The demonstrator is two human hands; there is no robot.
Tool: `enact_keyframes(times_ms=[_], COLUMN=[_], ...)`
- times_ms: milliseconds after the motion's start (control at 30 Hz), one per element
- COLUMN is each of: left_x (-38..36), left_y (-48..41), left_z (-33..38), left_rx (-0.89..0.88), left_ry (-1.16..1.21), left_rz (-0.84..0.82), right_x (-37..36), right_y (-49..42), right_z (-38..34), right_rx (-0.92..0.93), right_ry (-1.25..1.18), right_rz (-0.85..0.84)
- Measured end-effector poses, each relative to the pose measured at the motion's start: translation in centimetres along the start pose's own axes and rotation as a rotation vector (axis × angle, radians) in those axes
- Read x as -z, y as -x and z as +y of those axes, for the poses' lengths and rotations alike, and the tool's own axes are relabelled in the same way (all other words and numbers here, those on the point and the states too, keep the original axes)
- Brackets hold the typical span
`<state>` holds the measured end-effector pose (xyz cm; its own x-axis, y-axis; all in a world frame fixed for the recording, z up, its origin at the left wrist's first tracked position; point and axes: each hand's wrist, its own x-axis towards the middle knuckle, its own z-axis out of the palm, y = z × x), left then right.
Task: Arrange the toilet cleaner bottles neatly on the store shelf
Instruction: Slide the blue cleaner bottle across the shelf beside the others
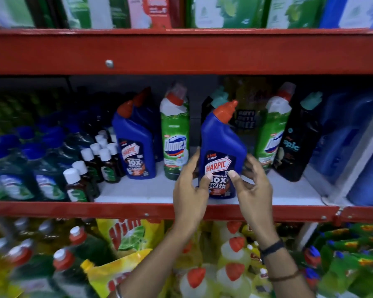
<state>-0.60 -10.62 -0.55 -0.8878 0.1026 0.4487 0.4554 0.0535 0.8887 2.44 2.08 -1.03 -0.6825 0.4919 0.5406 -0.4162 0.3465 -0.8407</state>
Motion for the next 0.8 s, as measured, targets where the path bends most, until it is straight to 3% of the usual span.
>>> enact_keyframes(times_ms=[433, 800], left_x=[13.4, 16.0], left_y=[-1.9, -3.5], left_z=[-3.0, -4.7], left_rx=[0.041, 0.091], left_ry=[-0.127, -0.19], left_rz=[0.235, 0.296], right_x=[-15.0, -18.4], right_y=[3.2, 3.4], right_z=[-2.9, -2.6], right_rx=[-0.01, -0.022], right_ry=[-0.036, 0.032], right_rz=[-0.161, -0.186])
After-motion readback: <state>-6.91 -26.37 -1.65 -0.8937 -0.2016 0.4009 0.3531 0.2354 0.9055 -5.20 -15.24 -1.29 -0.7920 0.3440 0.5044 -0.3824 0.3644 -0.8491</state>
